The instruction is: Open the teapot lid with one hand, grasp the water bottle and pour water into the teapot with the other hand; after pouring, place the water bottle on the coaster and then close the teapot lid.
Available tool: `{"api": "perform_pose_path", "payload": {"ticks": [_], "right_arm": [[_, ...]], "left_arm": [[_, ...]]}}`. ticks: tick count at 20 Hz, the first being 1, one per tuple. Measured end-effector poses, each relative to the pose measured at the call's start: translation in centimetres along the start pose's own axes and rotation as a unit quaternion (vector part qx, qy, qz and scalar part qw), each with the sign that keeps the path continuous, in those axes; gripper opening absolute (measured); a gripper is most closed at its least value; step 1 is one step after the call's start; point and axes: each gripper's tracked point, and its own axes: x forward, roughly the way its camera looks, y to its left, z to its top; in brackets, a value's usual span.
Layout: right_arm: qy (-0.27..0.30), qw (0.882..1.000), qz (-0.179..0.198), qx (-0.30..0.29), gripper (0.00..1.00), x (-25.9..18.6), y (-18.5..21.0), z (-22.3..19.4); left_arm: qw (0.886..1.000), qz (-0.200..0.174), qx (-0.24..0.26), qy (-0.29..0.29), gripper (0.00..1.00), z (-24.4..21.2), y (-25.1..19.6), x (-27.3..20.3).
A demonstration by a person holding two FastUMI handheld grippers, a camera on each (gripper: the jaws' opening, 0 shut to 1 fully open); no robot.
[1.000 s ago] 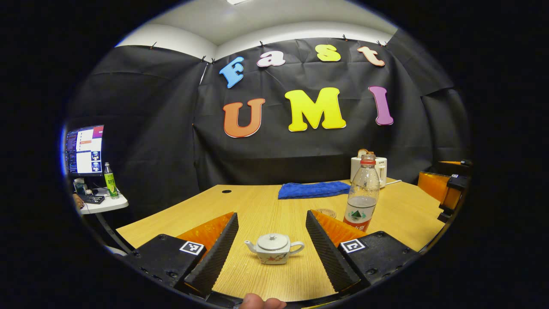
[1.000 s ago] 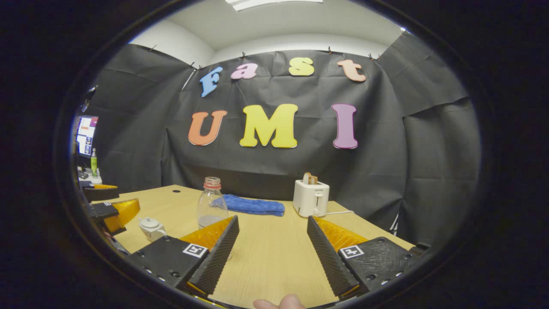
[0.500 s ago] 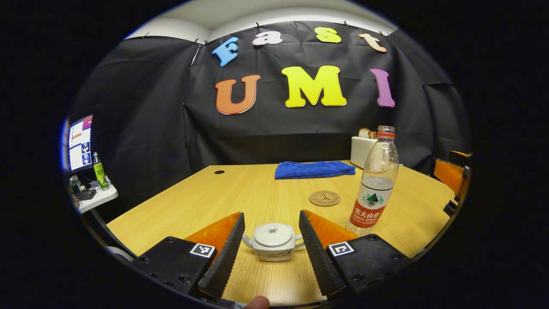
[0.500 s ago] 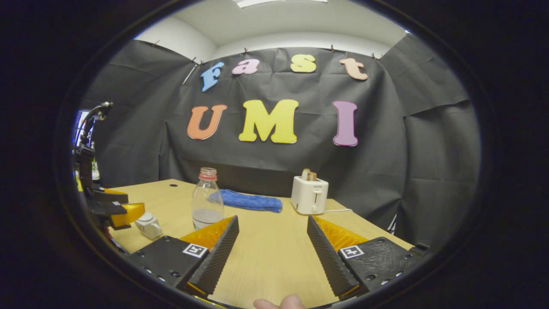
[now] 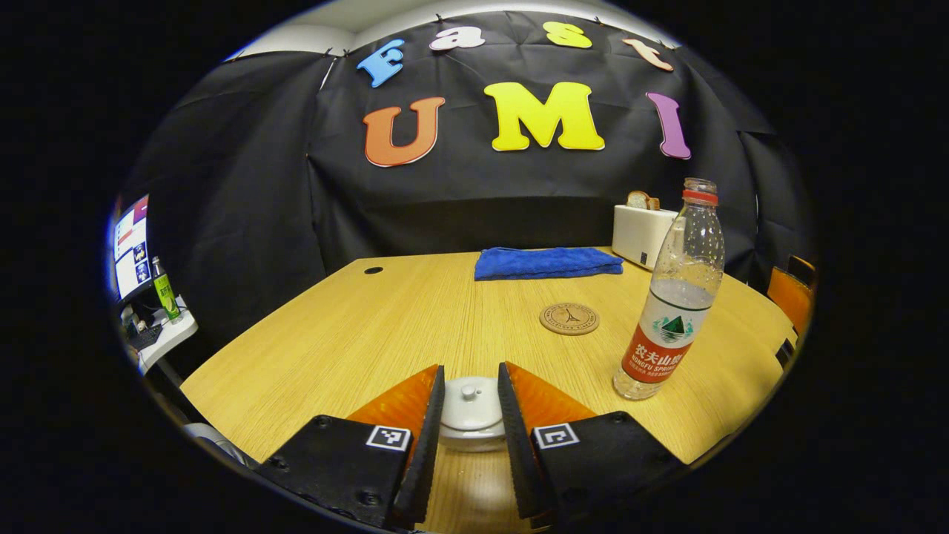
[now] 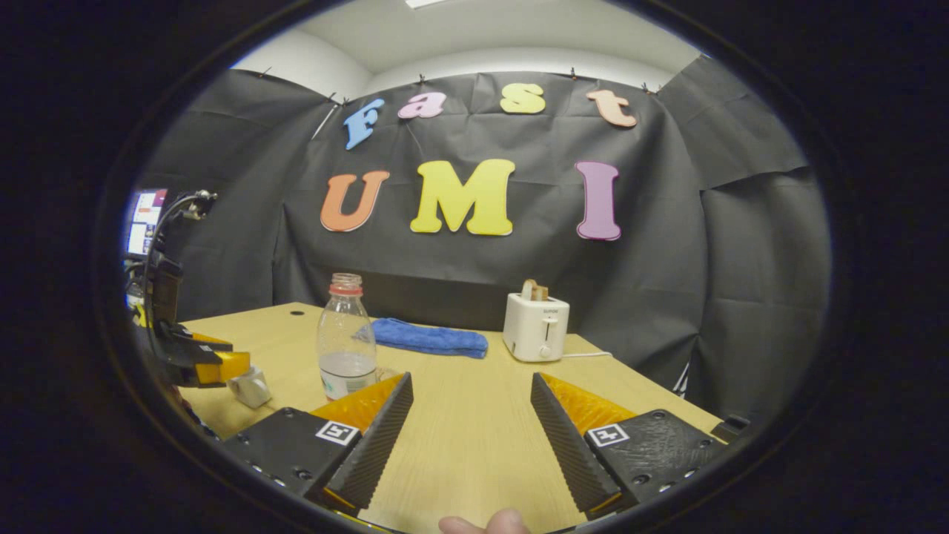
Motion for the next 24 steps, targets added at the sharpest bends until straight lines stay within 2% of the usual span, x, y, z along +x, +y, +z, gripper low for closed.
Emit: {"api": "perform_pose_path", "payload": {"ticks": [1,4,6,7,8,9,11,19,24], "right_arm": [[0.0,1.0,0.002,-0.001,0.96,0.0,0.1,0.0],[0.013,0.999,0.036,-0.002,0.96,0.4,1.6,-0.7],[0.024,0.998,0.06,0.002,0.96,0.4,2.7,-1.4],[0.029,0.997,0.069,0.005,0.96,0.3,3.1,-1.6],[0.034,0.996,0.079,0.008,0.99,0.3,3.7,-2.0],[0.04,0.995,0.089,0.01,0.96,0.3,4.3,-2.2],[0.047,0.993,0.104,0.012,0.96,0.5,5.5,-2.8],[0.062,0.985,0.158,0.02,0.96,2.5,10.4,-4.7],[0.075,0.985,0.155,0.033,0.96,4.9,12.0,-5.5]], "left_arm": [[1.0,0.0,0.002,0.0,0.4,0.2,0.0,0.0],[1.0,0.002,0.009,0.002,0.34,0.2,-0.1,0.3],[1.0,0.008,0.005,0.002,0.23,0.1,0.2,0.4],[1.0,0.003,0.002,0.002,0.12,0.3,0.2,0.5],[1.0,0.0,0.0,0.001,0.1,0.5,0.2,0.5],[1.0,-0.001,-0.004,-0.001,0.07,0.5,0.2,0.4],[1.0,-0.005,-0.014,-0.007,0.04,1.0,0.3,0.2],[0.998,-0.014,-0.042,-0.054,0.03,4.2,1.0,-2.7],[0.997,-0.017,-0.041,-0.07,0.03,5.3,1.4,-3.9]]}}
